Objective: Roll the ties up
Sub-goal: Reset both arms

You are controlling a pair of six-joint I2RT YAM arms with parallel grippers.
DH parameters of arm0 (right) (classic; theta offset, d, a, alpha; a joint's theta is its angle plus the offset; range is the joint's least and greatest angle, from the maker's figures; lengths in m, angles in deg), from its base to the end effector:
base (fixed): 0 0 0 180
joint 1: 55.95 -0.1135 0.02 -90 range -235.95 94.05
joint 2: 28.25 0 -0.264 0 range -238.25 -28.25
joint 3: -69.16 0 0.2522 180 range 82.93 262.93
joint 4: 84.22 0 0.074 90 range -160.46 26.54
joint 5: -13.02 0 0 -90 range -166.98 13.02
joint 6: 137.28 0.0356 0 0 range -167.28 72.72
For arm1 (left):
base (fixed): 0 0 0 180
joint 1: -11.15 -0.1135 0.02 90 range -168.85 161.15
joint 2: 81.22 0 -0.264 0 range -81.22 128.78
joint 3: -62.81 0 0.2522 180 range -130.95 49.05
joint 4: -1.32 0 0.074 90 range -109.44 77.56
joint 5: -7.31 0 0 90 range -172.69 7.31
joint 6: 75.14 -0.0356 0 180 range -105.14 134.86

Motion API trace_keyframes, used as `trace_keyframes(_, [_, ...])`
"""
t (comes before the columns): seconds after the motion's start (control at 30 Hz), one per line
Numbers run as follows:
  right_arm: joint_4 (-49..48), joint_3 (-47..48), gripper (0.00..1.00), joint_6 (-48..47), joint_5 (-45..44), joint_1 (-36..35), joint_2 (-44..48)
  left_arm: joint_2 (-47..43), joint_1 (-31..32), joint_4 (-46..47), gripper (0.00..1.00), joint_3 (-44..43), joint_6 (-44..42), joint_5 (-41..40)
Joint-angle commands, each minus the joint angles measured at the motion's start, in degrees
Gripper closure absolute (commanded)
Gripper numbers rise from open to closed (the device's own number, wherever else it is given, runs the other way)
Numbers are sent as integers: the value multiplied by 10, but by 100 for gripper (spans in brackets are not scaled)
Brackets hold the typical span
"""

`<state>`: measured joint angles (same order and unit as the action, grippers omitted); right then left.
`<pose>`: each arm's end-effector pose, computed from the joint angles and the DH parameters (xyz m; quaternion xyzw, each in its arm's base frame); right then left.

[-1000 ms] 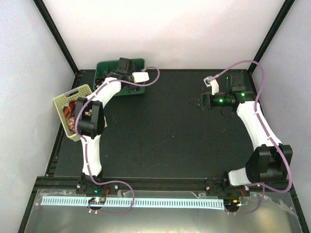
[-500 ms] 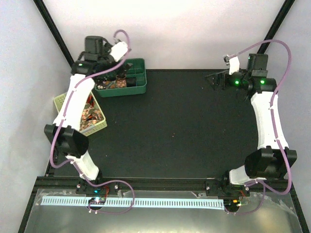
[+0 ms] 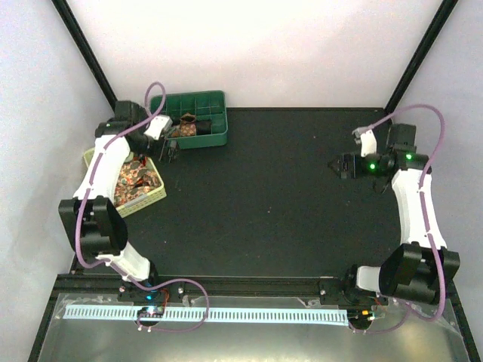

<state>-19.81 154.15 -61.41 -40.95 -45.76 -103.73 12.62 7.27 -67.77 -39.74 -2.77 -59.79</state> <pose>0.2612 -0.0257 0.3266 -0.1244 0.9030 0.2279 0.3424 0.3399 0.0092 0.3223 0.1638 0.9347 -0.1418 0.2819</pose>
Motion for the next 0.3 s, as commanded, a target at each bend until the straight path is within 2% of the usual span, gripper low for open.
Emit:
trace_keyframes(0.0, [-3, -69, 0, -28, -26, 13, 37, -81, -3, 16, 1, 79, 38, -10])
trace_keyframes(0.27, [-36, -120, 0, 7, -7, 12, 55, -144, -3, 76, 1, 190, 102, -36])
